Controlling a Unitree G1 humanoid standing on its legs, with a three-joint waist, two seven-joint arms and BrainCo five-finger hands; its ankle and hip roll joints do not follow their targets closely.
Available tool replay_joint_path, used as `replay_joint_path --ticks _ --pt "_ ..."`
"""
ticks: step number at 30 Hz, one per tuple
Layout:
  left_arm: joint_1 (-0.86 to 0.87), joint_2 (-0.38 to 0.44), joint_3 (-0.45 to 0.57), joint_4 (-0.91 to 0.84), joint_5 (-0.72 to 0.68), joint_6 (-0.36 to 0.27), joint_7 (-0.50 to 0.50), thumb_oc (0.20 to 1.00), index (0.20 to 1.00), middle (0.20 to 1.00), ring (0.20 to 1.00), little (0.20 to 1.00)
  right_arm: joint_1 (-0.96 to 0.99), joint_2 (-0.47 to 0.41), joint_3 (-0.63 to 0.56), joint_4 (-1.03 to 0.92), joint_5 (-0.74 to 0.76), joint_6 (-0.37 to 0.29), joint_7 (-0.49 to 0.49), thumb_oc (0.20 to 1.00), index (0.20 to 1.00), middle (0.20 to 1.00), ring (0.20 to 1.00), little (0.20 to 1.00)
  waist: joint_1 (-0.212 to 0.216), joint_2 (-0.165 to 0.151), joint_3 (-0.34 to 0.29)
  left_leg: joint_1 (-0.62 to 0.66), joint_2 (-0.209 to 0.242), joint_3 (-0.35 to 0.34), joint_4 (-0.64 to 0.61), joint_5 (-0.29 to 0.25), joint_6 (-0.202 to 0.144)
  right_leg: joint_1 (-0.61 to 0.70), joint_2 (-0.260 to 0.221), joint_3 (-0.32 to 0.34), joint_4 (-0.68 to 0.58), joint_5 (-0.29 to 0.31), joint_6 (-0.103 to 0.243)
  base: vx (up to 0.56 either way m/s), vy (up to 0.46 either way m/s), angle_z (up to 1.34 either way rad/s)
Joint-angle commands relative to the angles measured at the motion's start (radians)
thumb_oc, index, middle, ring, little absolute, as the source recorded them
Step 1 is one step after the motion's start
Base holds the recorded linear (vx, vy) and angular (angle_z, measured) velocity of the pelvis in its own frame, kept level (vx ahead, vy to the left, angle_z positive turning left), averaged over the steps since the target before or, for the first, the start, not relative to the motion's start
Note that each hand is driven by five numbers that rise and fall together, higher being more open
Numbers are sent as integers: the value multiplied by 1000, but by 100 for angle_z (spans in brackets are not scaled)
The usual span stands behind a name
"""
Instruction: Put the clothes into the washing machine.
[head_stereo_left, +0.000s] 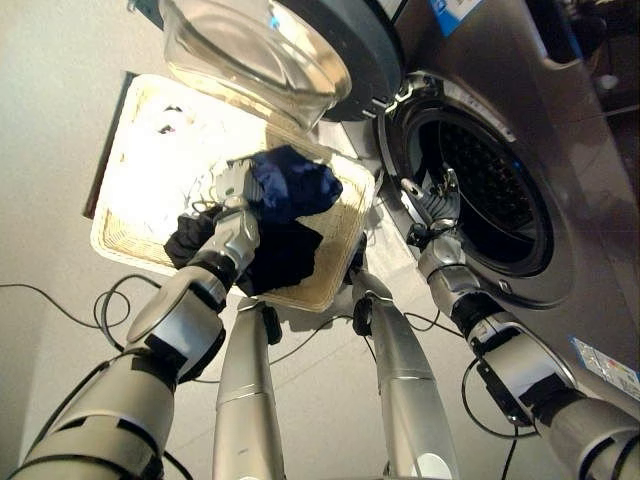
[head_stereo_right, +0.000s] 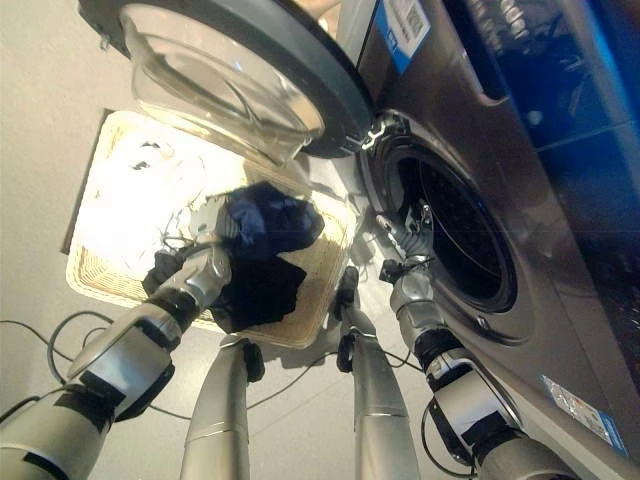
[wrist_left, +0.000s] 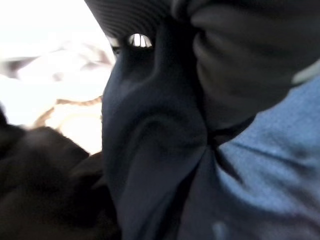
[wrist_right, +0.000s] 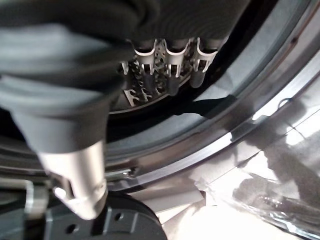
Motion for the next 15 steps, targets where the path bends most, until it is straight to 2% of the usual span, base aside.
replay_joint_path --ticks 1,2,5,6,7,8,9,15 --pt "5 -53 57 -2 -45 -130 48 200 200 200 200 200 26 -39 -7 -61 -53 -15 34 1000 1000 1000 1000 1000 32 40 -23 -7 1 16 -126 107 -109 -27 -36 -44 140 -93 132 4 32 -4" --pt "53 -41 88 -63 -70 -205 55 200 200 200 200 200 54 -42 9 -75 -130 -3 44 1000 1000 1000 1000 1000 45 48 -23 33 -10 11 -130 96 -102 13 -44 -55 146 -105 132 4 32 -4" --pt "53 -41 88 -63 -70 -205 55 200 200 200 200 200 54 -42 9 -75 -130 -3 44 1000 1000 1000 1000 1000 45 48 -23 33 -10 11 -130 96 -102 13 -44 -55 146 -105 132 2 11 0" --pt "102 -29 120 -132 -90 -259 52 200 200 200 200 200 75 -52 34 -110 -241 4 59 1000 1000 1000 1000 1000 57 55 -23 63 -17 9 -129 85 -96 43 -56 -69 152 -115 131 3 2 4" --pt "102 -29 120 -132 -90 -259 52 200 200 200 200 200 75 -52 34 -110 -241 4 59 1000 1000 1000 1000 1000 57 55 -23 63 -17 9 -129 85 -96 43 -56 -69 152 -115 131 0 5 23" --pt "188 -22 149 -235 -105 -334 62 200 200 200 200 200 108 -78 73 -187 -354 18 37 1000 1000 1000 1000 1000 76 63 -23 91 -25 1 -122 68 -89 72 -73 -87 161 -126 132 -5 -3 24" --pt "233 -27 162 -285 -104 -369 62 200 200 200 200 200 120 -91 83 -216 -416 25 27 1000 1000 1000 1000 1000 87 66 -23 109 -33 -7 -122 58 -85 92 -81 -94 162 -132 134 -8 -4 28" --pt "303 -36 161 -365 -83 -424 38 200 200 200 200 200 119 -118 105 -236 -518 28 47 1000 1000 1000 1000 1000 110 75 -23 139 -40 -18 -121 45 -75 122 -98 -107 171 -141 136 1 -1 15"
